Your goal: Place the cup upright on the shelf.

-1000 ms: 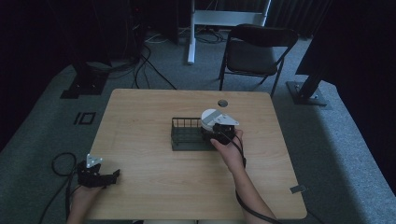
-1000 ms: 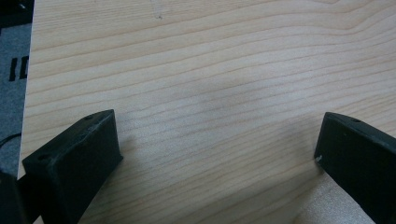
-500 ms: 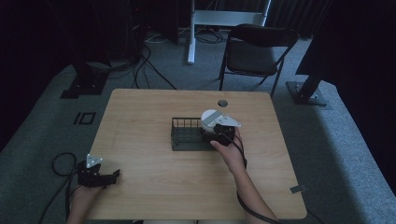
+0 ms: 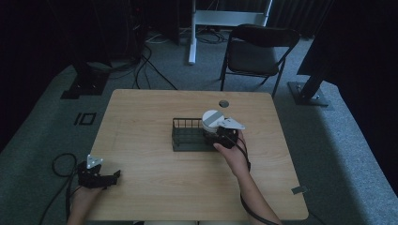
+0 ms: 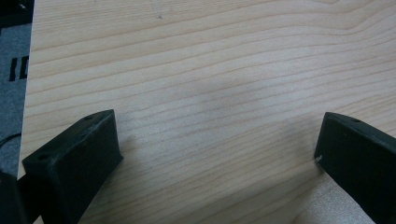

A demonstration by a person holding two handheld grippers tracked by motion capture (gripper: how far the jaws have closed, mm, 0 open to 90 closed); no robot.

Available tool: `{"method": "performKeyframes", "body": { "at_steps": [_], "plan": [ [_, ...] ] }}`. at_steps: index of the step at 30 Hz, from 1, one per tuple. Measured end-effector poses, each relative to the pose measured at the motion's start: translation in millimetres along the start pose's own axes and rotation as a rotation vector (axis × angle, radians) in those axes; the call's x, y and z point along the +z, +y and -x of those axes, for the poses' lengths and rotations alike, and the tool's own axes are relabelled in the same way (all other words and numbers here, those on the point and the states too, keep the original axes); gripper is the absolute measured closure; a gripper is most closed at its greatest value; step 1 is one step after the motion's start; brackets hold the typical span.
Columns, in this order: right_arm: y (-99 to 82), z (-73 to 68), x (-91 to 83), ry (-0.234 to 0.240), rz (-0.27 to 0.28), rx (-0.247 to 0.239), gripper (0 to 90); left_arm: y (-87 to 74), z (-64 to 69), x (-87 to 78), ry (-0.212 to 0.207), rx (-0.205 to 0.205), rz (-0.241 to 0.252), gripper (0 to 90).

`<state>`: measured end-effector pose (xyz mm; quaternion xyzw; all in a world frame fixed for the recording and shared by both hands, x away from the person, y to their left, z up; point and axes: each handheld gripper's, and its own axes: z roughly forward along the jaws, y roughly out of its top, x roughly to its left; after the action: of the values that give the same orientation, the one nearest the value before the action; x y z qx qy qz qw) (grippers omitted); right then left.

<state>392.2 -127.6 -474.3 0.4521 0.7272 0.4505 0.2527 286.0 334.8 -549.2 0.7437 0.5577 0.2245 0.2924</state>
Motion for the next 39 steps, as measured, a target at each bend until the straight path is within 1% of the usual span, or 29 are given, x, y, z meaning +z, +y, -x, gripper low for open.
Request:
{"method": "performKeyframes", "body": {
  "at_steps": [10, 17, 18, 20, 22, 24, 27, 30, 31, 35, 36, 37, 39],
  "plan": [
    [-2.9, 3.0, -10.2, 0.007, 0.005, 0.012, 13.2, 0.0, 0.0, 0.0, 0.000, 0.001, 0.000, 0.2],
    [-4.9, 3.8, -17.0, 0.008, 0.016, 0.009, 13.2, 0.0, 0.0, 0.0, 0.000, 0.001, 0.000, 0.2],
    [-5.8, 4.2, -19.1, 0.014, 0.013, 0.014, 13.2, 0.0, 0.0, 0.0, 0.000, 0.000, 0.000, 0.2],
    [-7.3, 5.2, -21.1, 0.012, 0.014, 0.006, 13.2, 0.0, 0.0, 0.0, 0.000, 0.001, 0.000, 0.2],
    [-8.8, 6.3, -23.1, 0.013, 0.018, 0.012, 13.3, 0.0, 0.0, 0.0, 0.000, 0.001, 0.000, 0.3],
    [-10.7, 7.3, -25.9, 0.020, 0.012, 0.004, 13.3, 0.0, 0.0, 0.0, 0.000, 0.001, 0.000, 0.3],
    [-12.8, 10.2, -32.3, 0.012, 0.020, 0.000, 13.3, 0.0, 0.0, 0.0, 0.000, 0.001, 0.000, 0.2],
    [-14.9, 14.3, -38.4, 0.010, 0.026, 0.008, 13.3, 0.0, 0.0, 0.0, 0.000, 0.001, 0.000, 0.2],
    [-15.8, 15.8, -40.6, 0.002, 0.029, 0.008, 13.3, 0.0, 0.0, 0.0, 0.000, 0.001, 0.000, 0.3],
    [-18.9, 19.9, -44.9, -0.003, 0.029, 0.012, 13.3, 0.0, 0.0, 0.0, 0.000, 0.000, 0.000, 0.3],
    [-21.4, 23.1, -47.8, -0.007, 0.024, 0.007, 13.3, 0.0, 0.0, 0.0, 0.000, 0.001, 0.000, 0.3],
    [-22.9, 24.5, -49.1, -0.009, 0.025, 0.012, 13.4, 0.0, 0.0, 0.0, 0.000, 0.001, 0.000, 0.3],
    [-26.0, 26.5, -51.3, -0.011, 0.020, 0.004, 13.3, 0.0, 0.0, 0.0, 0.000, 0.000, 0.000, 0.3]
  ]
}}
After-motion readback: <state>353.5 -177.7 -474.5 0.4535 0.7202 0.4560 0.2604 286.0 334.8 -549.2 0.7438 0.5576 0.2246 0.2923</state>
